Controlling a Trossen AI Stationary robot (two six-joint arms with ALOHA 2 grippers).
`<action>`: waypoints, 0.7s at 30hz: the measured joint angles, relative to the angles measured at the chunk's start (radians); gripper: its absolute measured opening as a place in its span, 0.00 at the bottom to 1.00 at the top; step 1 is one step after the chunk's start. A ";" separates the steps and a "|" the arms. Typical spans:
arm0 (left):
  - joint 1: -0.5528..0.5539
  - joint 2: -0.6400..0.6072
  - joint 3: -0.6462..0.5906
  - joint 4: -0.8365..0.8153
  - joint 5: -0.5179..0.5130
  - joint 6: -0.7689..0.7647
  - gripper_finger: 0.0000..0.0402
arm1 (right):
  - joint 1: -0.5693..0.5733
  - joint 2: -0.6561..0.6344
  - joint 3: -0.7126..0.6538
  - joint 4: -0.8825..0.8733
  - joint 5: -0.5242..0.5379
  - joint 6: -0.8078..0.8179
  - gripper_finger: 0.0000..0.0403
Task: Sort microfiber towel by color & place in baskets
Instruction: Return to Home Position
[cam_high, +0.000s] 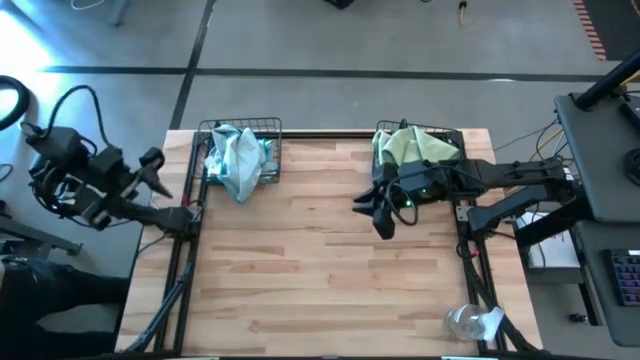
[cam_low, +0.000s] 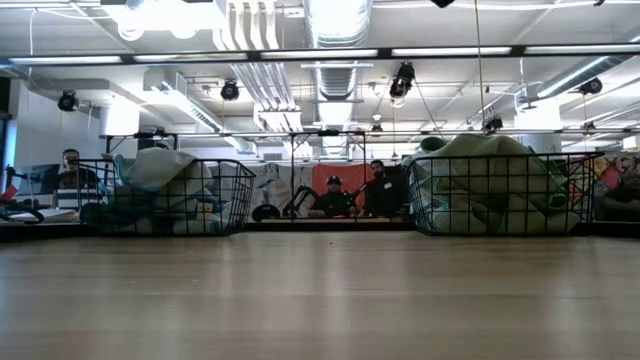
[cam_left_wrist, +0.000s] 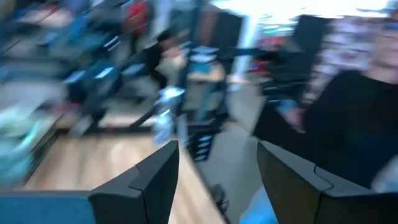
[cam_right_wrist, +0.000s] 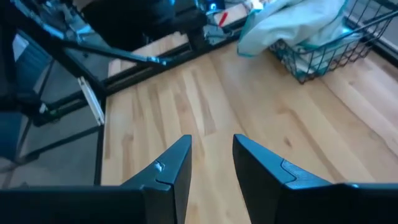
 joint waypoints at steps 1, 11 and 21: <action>0.000 -0.016 -0.025 0.034 0.047 0.027 0.50 | 0.006 0.000 -0.006 -0.001 0.000 -0.002 0.28; 0.000 -0.236 -0.332 0.238 0.112 -0.016 0.50 | 0.032 -0.007 -0.045 0.000 -0.001 -0.008 0.28; 0.000 -0.482 -0.537 0.385 0.113 -0.082 0.50 | 0.032 -0.098 -0.134 0.068 0.029 -0.022 0.28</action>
